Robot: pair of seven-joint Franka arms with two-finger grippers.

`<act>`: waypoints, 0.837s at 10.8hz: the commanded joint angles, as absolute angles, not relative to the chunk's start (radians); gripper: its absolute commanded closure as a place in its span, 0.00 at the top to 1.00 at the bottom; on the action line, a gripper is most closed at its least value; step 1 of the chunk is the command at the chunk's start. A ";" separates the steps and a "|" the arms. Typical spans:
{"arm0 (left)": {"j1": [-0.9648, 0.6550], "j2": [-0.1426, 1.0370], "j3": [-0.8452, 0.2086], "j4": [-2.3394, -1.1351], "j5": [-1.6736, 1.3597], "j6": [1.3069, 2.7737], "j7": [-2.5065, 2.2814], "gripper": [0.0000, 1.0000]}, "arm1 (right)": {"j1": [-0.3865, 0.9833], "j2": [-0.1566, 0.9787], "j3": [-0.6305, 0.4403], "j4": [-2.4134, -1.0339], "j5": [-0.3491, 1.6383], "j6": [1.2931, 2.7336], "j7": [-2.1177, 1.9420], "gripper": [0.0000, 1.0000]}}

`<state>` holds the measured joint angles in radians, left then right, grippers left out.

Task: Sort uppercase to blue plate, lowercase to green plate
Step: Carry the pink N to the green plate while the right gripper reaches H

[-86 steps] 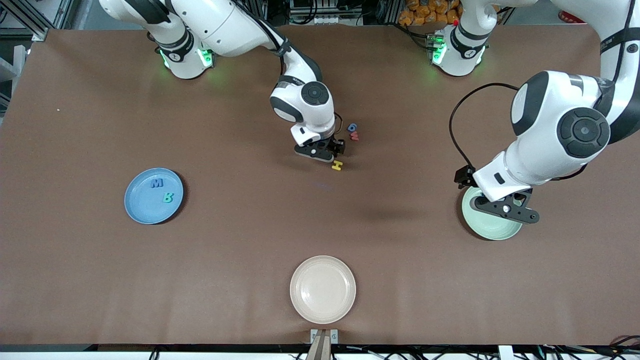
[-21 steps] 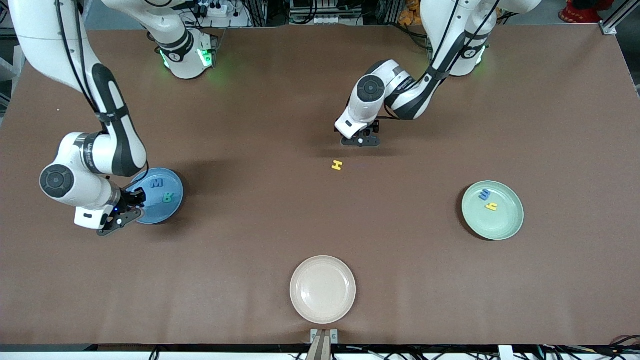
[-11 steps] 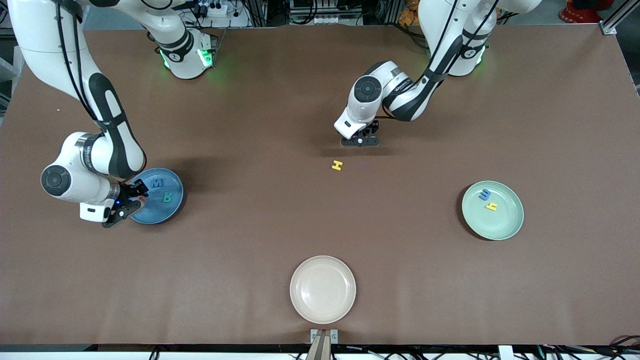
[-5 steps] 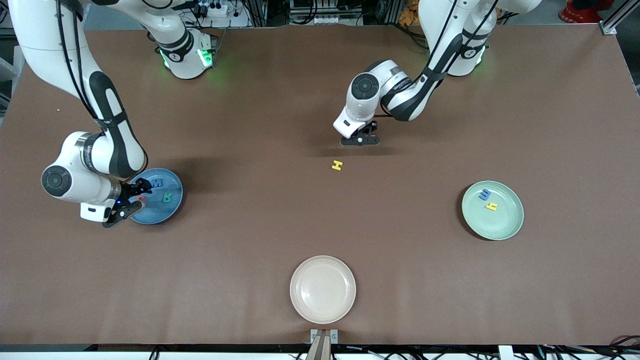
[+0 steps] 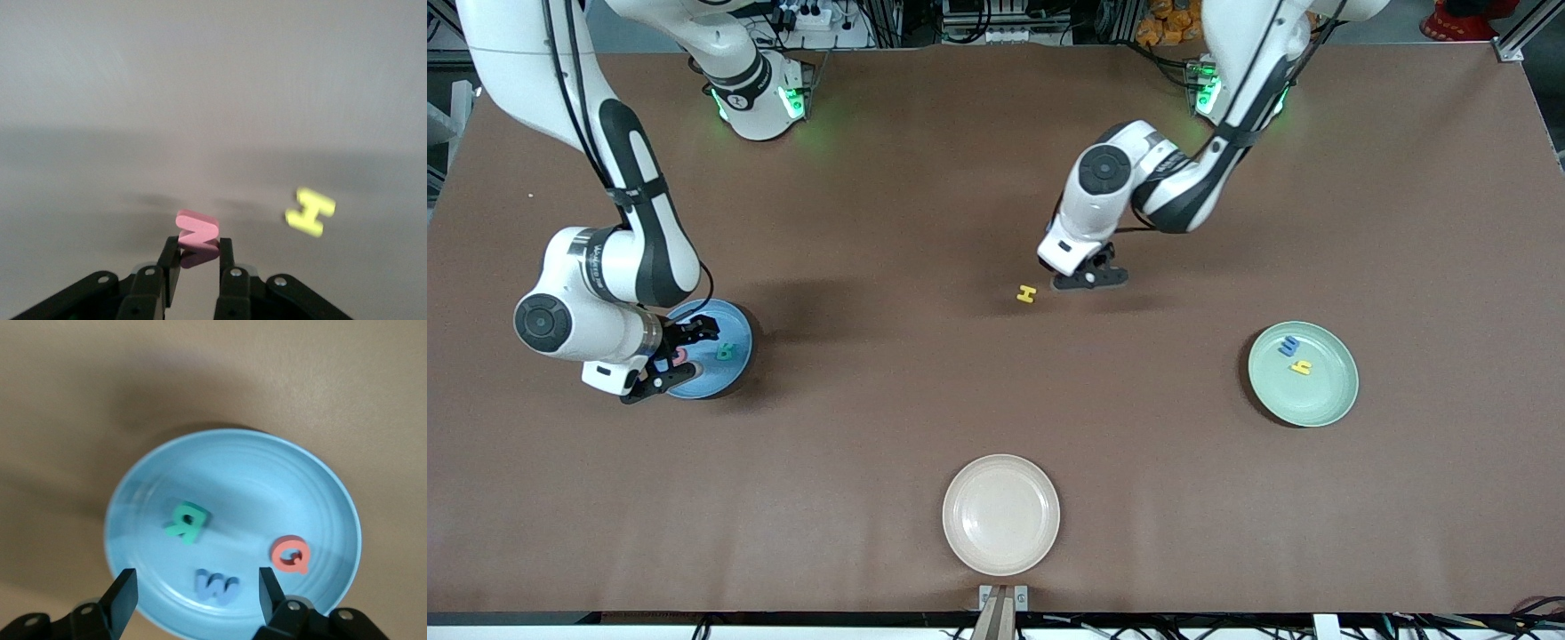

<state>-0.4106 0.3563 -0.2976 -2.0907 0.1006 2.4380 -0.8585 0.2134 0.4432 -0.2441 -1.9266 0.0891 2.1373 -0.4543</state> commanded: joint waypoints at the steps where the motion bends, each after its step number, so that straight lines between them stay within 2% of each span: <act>1: -0.342 0.269 -0.299 -1.984 0.121 2.218 -0.790 0.00 | 0.265 0.413 -0.238 -1.910 0.113 2.100 -0.327 0.82; 3: -0.260 0.244 -0.288 -1.901 0.117 2.039 -0.583 0.00 | 0.323 0.384 -0.198 -1.910 0.118 2.077 -0.174 0.82; 5: -0.233 0.212 -0.177 -1.905 0.118 2.011 -0.352 0.00 | 0.336 0.344 -0.122 -1.908 0.120 2.045 -0.018 0.82; 7: -0.193 0.204 -0.117 -1.916 0.112 2.008 -0.212 0.00 | 0.357 0.325 -0.052 -1.905 0.118 2.034 0.140 0.82; 9: -0.170 0.210 -0.065 -1.934 0.114 1.999 -0.125 0.00 | 0.434 0.328 -0.043 -1.882 0.121 2.020 0.289 0.82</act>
<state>-0.1761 0.2179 -0.0822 -1.9155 0.1025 2.0152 -0.1779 0.3893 0.3417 -0.0464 -1.8902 0.1061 2.0400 0.1926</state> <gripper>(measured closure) 0.722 0.181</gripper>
